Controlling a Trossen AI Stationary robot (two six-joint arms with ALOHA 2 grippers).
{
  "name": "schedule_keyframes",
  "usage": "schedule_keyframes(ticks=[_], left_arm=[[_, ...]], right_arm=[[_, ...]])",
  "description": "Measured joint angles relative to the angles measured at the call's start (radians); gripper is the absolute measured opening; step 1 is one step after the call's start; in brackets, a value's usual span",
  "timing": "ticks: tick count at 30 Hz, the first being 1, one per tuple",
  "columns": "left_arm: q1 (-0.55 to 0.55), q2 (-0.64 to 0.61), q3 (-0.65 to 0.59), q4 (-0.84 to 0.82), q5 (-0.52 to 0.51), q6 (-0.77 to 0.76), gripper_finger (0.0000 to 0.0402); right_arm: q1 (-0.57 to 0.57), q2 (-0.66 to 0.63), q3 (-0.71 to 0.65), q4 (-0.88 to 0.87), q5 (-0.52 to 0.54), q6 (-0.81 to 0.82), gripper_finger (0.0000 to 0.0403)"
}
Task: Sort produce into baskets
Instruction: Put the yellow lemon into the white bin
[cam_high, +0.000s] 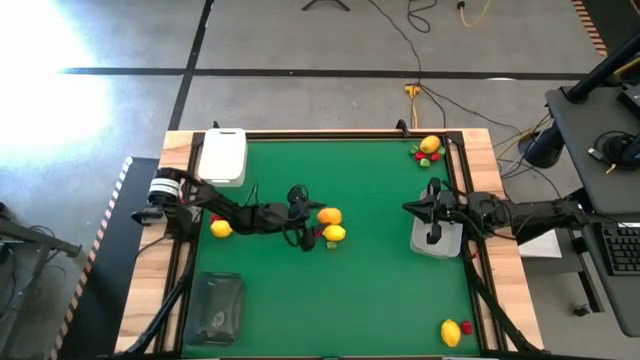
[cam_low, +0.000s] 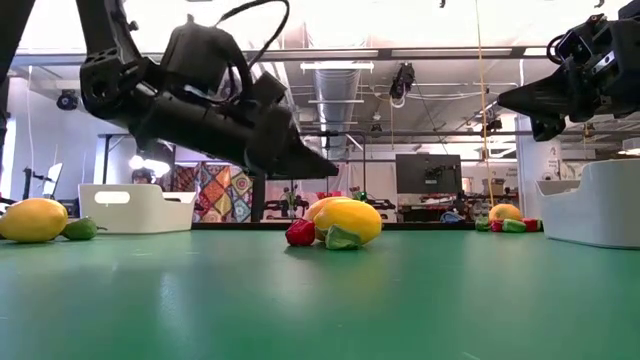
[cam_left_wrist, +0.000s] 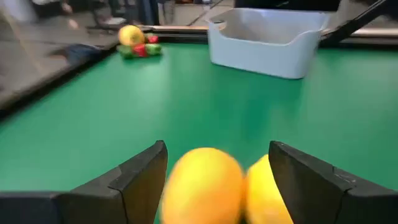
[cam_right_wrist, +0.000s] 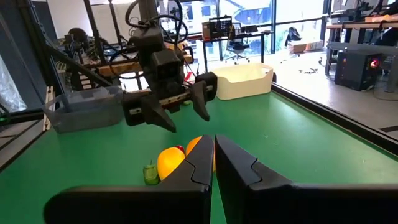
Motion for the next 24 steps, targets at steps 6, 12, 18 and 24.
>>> schedule_keyframes(ticks=[6,12,18,24], left_arm=[[0.03,0.08,0.06,-0.055,0.019,0.041,0.0263],[0.068,0.136,0.107,-0.108,0.024,0.035,0.0263],[0.091,0.157,0.114,-0.103,0.054,0.008,0.0263],[0.106,0.16,0.111,-0.102,0.073,-0.047,0.0263]], right_arm=[[0.0,0.0,0.0,0.0,0.0,0.0,0.0009],[0.0,0.0,0.0,0.0,0.0,0.0,0.0009],[0.0,0.0,0.0,0.0,0.0,0.0,0.0009],[0.0,0.0,0.0,0.0,0.0,0.0,0.0009]])
